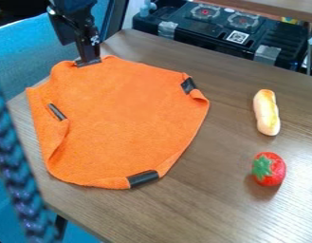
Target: Fold the cloth from bottom left to top right
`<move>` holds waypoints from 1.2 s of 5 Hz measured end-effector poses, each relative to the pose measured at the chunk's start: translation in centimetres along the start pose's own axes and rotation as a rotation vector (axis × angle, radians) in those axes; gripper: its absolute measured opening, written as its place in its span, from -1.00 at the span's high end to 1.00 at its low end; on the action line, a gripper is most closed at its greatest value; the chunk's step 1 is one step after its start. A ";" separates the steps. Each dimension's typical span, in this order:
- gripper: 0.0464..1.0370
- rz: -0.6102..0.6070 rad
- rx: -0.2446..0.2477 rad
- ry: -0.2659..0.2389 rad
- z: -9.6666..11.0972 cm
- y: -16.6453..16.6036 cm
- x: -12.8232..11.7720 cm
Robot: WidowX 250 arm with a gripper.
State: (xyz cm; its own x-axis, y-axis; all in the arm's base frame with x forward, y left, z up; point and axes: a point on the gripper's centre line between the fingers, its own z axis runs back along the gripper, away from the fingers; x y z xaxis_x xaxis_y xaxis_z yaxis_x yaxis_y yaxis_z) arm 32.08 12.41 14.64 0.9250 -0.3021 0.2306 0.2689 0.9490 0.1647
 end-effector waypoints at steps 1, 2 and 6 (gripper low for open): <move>-0.93 0.007 -0.017 0.022 -0.9 -0.2 -0.3; -0.93 0.121 -0.003 0.015 -2.7 -0.3 -1.0; -0.93 0.502 0.123 0.037 -6.2 -1.4 -6.7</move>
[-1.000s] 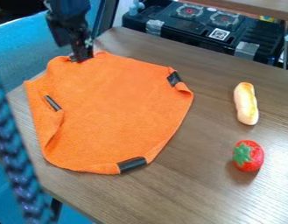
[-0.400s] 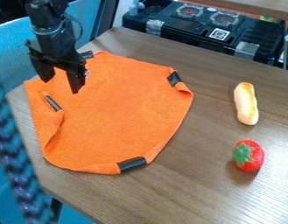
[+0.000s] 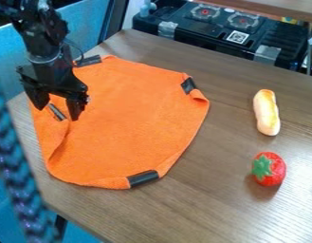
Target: Fold the cloth from bottom left to top right
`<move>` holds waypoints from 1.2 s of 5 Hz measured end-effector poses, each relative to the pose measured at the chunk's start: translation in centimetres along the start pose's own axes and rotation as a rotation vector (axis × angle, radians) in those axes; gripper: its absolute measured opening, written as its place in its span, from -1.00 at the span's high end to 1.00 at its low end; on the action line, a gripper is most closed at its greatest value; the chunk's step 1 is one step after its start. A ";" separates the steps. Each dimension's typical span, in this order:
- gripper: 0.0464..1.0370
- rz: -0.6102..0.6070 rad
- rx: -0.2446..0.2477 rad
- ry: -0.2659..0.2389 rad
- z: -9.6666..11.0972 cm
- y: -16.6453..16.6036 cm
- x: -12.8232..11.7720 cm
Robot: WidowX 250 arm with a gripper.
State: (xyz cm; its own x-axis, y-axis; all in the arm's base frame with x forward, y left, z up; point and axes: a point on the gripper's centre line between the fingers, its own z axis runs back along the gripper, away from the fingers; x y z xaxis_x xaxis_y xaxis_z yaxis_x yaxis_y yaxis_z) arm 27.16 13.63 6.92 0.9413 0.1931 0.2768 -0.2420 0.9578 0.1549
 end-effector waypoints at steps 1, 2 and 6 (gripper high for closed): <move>-0.93 0.009 0.020 -0.024 -0.2 0.5 0.3; -0.93 0.026 0.020 -0.005 -0.9 0.8 0.0; 0.31 0.017 0.013 0.036 -2.4 1.1 -0.3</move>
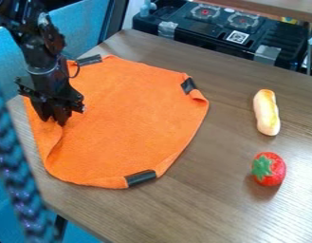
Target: Fold the cloth from bottom left to top right
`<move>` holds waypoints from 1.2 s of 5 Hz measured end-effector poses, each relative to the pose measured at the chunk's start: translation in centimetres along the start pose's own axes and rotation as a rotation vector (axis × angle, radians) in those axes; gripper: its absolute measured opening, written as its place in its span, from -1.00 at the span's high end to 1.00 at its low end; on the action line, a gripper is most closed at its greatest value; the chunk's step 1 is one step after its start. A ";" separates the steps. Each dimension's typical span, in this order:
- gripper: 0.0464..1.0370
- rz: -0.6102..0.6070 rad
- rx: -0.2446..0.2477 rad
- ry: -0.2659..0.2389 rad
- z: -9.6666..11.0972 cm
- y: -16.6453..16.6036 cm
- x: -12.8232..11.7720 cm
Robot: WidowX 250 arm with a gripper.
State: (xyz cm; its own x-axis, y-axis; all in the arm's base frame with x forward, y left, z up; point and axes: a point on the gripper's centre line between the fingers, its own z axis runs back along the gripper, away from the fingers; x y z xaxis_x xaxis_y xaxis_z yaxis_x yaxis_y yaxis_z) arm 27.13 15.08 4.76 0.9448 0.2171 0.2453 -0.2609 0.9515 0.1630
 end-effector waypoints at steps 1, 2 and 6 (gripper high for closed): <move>0.74 -0.006 -0.020 0.014 0.1 -0.3 -0.1; 0.96 -0.002 -0.047 0.027 0.4 -0.6 -0.1; 0.99 -0.042 -0.256 -0.133 6.8 -4.1 5.1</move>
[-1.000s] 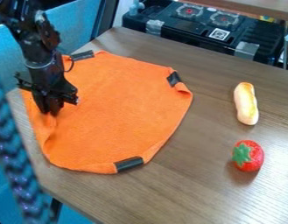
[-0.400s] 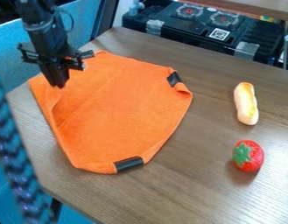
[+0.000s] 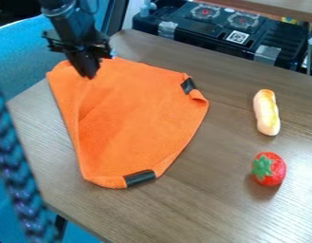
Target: Fold the cloth from bottom left to top right
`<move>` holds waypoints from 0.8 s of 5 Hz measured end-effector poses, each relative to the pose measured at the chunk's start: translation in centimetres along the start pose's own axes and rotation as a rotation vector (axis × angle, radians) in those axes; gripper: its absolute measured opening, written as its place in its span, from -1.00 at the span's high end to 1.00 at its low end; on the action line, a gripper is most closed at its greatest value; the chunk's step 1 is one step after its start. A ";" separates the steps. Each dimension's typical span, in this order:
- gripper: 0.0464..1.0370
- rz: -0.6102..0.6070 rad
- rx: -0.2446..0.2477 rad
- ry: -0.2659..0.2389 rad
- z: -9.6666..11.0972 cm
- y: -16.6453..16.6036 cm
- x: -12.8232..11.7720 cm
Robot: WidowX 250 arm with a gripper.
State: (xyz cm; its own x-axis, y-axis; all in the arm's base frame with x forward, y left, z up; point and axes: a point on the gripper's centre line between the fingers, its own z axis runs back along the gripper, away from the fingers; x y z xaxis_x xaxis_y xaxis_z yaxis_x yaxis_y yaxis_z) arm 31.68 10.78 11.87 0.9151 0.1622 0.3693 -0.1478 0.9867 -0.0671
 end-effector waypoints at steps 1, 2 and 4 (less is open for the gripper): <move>0.99 -0.005 -0.026 -0.061 1.7 -1.8 3.1; 0.99 0.042 -0.074 -0.029 0.7 -2.9 5.7; 0.99 0.040 -0.080 -0.030 -1.5 -5.5 8.4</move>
State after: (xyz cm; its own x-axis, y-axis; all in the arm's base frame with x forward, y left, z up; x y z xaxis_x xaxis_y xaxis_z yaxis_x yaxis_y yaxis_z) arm 40.73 6.68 13.98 0.8972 0.2029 0.3922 -0.1527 0.9760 -0.1556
